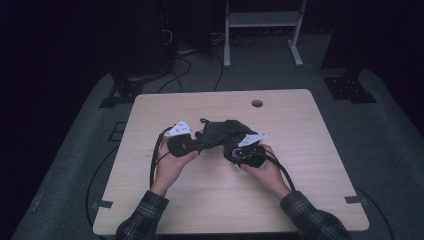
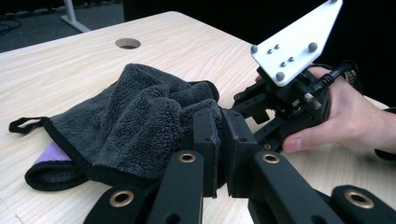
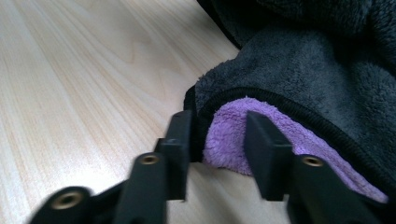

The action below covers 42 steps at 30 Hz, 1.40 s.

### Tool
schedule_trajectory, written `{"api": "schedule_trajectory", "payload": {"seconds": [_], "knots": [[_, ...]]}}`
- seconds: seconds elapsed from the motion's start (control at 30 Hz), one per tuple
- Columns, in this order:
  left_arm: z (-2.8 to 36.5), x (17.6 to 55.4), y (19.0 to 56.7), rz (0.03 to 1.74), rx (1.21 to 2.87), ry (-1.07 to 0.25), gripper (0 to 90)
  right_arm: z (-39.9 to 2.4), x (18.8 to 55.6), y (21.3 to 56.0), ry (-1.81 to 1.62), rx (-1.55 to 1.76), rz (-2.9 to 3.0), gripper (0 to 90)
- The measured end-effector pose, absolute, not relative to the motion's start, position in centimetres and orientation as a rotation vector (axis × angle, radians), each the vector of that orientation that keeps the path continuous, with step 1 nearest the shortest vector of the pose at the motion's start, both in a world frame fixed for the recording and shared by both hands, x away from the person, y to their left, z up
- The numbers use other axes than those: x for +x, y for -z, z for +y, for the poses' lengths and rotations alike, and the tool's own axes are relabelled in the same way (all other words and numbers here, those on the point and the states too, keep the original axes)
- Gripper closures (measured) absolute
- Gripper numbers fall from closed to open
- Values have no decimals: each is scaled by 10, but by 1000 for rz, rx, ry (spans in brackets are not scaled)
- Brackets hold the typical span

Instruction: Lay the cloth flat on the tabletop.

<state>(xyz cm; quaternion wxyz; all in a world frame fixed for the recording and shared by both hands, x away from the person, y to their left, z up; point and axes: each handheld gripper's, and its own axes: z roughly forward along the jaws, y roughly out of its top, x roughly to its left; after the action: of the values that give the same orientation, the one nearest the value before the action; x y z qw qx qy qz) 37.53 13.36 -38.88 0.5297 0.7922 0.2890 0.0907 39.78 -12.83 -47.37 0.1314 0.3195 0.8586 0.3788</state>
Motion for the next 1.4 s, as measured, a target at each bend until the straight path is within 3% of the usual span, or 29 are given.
{"api": "schedule_trajectory", "payload": {"seconds": [0.07, 0.17, 0.57, 1.07, 1.4], "knots": [[134, 376, 389, 690, 1895, -215, 855, -130, 399, 473, -1094, 941, 2490, 740], [136, 375, 388, 694, 1887, -218, 855, -138, 400, 469, -1122, 978, 2478, 803], [160, 374, 369, 714, 1819, -275, 855, -189, 399, 433, -1178, 1062, 2349, 814], [205, 374, 352, 785, 1708, -345, 856, -259, 405, 414, -1196, 1205, 2205, 817], [244, 391, 376, 957, 1689, -380, 857, -288, 407, 412, -1185, 1281, 2146, 818]]}}
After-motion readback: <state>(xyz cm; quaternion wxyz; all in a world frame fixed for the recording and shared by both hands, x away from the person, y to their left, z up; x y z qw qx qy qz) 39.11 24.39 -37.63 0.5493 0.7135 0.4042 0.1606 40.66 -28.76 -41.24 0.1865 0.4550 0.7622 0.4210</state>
